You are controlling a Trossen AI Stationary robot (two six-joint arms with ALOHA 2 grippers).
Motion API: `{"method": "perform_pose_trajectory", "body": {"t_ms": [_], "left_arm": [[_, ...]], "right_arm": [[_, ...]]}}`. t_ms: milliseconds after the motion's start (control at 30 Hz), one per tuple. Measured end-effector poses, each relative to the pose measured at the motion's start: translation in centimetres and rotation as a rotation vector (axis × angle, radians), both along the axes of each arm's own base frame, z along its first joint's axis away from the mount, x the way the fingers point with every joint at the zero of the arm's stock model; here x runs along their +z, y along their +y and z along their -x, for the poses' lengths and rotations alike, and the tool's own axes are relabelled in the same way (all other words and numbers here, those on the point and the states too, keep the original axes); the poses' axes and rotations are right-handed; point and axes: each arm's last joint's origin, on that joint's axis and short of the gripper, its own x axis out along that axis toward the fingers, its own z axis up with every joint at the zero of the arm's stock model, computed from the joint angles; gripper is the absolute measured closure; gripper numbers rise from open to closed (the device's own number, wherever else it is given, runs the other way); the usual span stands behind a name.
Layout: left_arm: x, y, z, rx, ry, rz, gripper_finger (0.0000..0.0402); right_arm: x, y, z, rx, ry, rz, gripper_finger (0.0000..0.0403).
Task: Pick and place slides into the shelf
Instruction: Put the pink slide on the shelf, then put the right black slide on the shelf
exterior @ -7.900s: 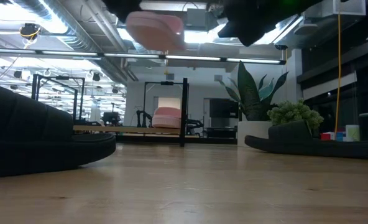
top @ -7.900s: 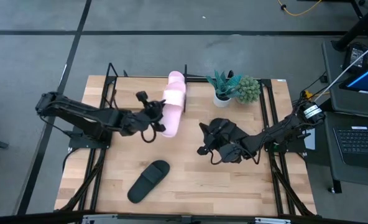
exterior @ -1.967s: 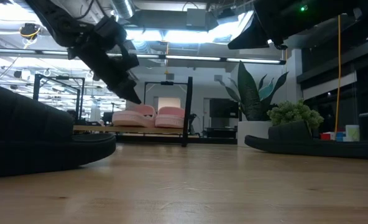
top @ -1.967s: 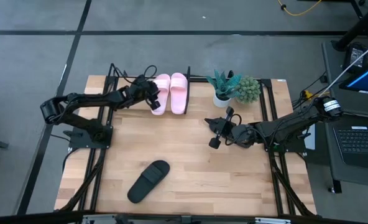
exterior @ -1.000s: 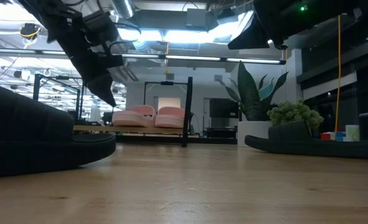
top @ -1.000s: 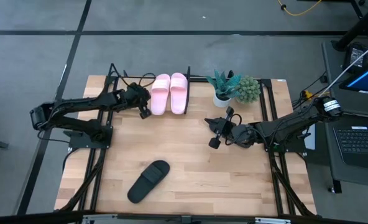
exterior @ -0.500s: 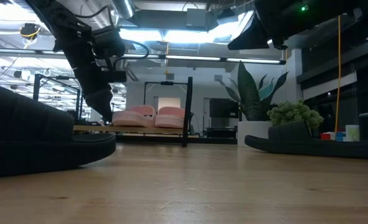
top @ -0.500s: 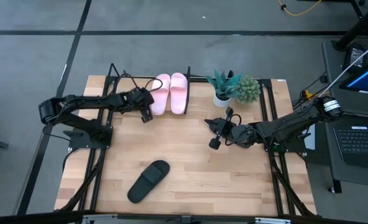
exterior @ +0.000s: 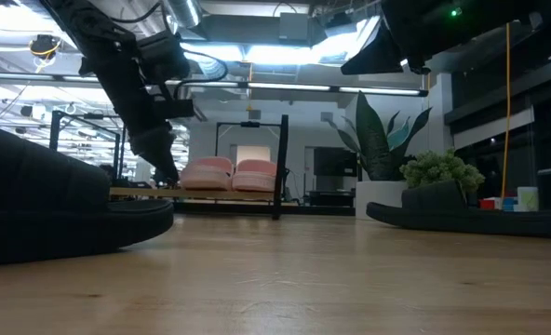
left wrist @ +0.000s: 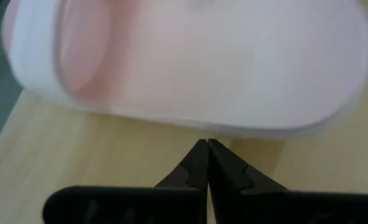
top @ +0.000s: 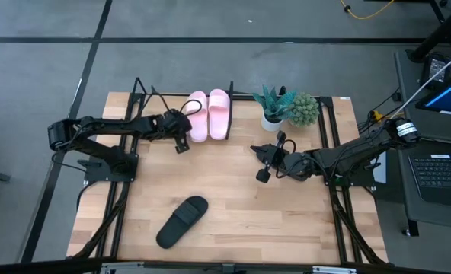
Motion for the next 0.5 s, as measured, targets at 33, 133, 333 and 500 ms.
{"method": "perform_pose_trajectory", "body": {"t_ms": [33, 133, 333, 500], "left_arm": [[0.0, 0.0, 0.1, 0.007, 0.012, -0.009, 0.0401], [-0.1, 0.0, 0.3, 0.026, 0.054, -0.033, 0.0401], [0.5, 0.0, 0.5, 0.025, 0.067, -0.069, 0.0401], [3.4, -0.1, 0.9, 0.012, -0.007, -0.117, 0.0401]], "right_arm": [[0.0, 0.0, 0.0, -0.001, -0.001, -0.002, 0.0392], [0.0, 0.0, 0.0, -0.001, -0.002, -0.004, 0.0393], [0.0, 0.0, 0.0, 0.000, 0.001, 0.000, 0.0397], [0.0, 0.0, 0.0, 0.002, 0.009, 0.010, 0.0396]]}}
